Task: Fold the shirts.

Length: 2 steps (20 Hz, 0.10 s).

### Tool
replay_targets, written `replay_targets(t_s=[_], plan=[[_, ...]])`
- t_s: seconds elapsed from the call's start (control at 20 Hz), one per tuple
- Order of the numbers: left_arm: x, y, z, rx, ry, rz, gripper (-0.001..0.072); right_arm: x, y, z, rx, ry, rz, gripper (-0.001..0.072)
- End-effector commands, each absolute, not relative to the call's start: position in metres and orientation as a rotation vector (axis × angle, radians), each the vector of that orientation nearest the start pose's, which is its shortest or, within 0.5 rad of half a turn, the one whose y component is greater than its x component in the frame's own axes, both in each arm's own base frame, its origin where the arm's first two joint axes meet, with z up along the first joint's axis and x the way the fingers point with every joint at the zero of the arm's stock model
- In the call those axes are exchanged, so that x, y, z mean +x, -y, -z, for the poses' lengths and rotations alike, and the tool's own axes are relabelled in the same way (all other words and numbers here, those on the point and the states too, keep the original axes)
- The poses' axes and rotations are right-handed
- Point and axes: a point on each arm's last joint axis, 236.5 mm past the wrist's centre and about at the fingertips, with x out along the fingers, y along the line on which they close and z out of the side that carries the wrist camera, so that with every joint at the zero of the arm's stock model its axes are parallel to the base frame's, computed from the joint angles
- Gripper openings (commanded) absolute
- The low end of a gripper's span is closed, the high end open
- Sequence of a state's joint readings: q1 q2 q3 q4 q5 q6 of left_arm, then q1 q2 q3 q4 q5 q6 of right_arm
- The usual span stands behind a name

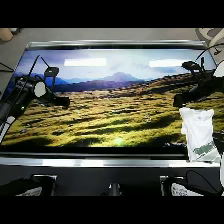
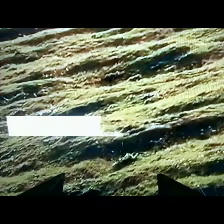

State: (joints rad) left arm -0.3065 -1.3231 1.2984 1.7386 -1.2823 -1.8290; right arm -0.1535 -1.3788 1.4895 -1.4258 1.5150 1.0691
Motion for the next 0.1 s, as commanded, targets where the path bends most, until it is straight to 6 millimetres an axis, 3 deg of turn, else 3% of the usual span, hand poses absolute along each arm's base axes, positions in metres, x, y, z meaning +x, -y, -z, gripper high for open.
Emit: replay_targets(t_s=[0.0,0.05], plan=[[0.3826,0.0814,-0.0354,0.121,-1.269,-0.009,0.0694,0.3803,0.0239,-0.0662,-0.204,-1.349,-0.333,0.0677],[0.3826,0.0814,-0.0354,0.121,-1.269,-0.009,0.0694,0.3803,0.0239,-0.0662,-0.204,-1.349,-0.333,0.0677]])
